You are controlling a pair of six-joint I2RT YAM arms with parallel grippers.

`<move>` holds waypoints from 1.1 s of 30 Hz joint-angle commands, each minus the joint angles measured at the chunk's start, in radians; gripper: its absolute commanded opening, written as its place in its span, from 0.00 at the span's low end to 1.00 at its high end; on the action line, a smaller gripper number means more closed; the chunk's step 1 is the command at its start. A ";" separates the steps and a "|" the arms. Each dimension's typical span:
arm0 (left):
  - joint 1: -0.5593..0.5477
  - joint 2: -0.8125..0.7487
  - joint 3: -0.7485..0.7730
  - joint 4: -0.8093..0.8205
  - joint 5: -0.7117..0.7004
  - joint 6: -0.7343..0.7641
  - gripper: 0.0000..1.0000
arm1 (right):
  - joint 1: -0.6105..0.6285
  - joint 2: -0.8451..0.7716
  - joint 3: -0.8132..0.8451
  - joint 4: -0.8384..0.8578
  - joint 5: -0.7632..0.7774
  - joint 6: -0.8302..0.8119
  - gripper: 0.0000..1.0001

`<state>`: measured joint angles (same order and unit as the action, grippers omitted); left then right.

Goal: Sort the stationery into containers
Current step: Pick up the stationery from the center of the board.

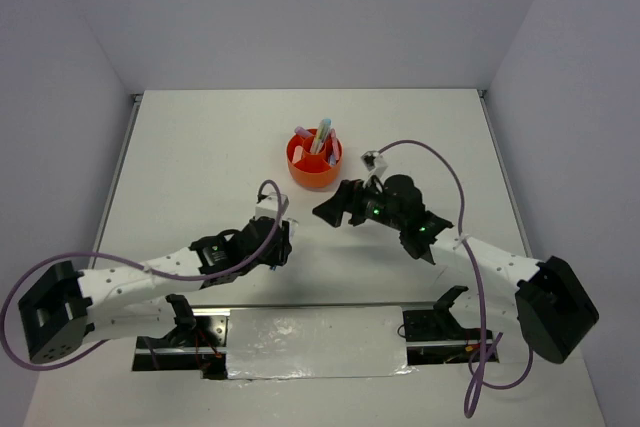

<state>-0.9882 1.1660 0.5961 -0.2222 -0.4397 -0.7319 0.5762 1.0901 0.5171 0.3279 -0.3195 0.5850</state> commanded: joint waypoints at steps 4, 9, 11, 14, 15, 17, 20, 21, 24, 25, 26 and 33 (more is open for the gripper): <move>-0.013 -0.242 -0.088 0.256 0.271 0.181 0.00 | 0.209 0.177 0.052 0.132 0.108 0.202 1.00; -0.020 -0.279 -0.070 0.238 0.294 0.209 0.00 | 0.290 0.272 0.061 0.250 0.132 0.274 1.00; -0.021 -0.287 -0.064 0.233 0.303 0.218 0.00 | 0.318 0.301 0.080 0.261 0.148 0.286 0.99; -0.021 -0.299 -0.067 0.242 0.306 0.221 0.00 | 0.333 0.326 0.069 0.341 0.146 0.320 0.73; -0.021 -0.308 -0.067 0.242 0.297 0.220 0.00 | 0.340 0.338 0.060 0.368 0.136 0.353 0.58; -0.021 -0.312 -0.059 0.228 0.276 0.215 0.02 | 0.344 0.356 0.025 0.454 0.131 0.401 0.05; -0.021 -0.299 -0.022 0.178 0.202 0.209 0.16 | 0.343 0.369 -0.002 0.514 0.122 0.464 0.00; -0.021 -0.296 -0.013 0.172 0.173 0.207 0.25 | 0.344 0.367 -0.015 0.525 0.137 0.486 0.00; -0.021 -0.290 0.028 0.155 0.132 0.192 0.99 | 0.340 0.341 -0.061 0.618 0.225 0.535 0.00; -0.021 -0.292 0.046 0.153 0.122 0.184 0.99 | 0.337 0.327 -0.075 0.640 0.265 0.545 0.00; -0.021 -0.302 0.054 0.152 0.116 0.174 0.99 | 0.338 0.295 -0.095 0.664 0.310 0.556 0.00; -0.021 -0.503 -0.074 0.301 0.076 -0.050 0.99 | 0.338 0.195 -0.319 1.142 0.653 0.650 0.00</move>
<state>-1.0069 0.7639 0.5869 -0.0616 -0.3275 -0.6483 0.9119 1.3300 0.2409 1.1107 0.1322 1.1847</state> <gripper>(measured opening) 0.993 0.426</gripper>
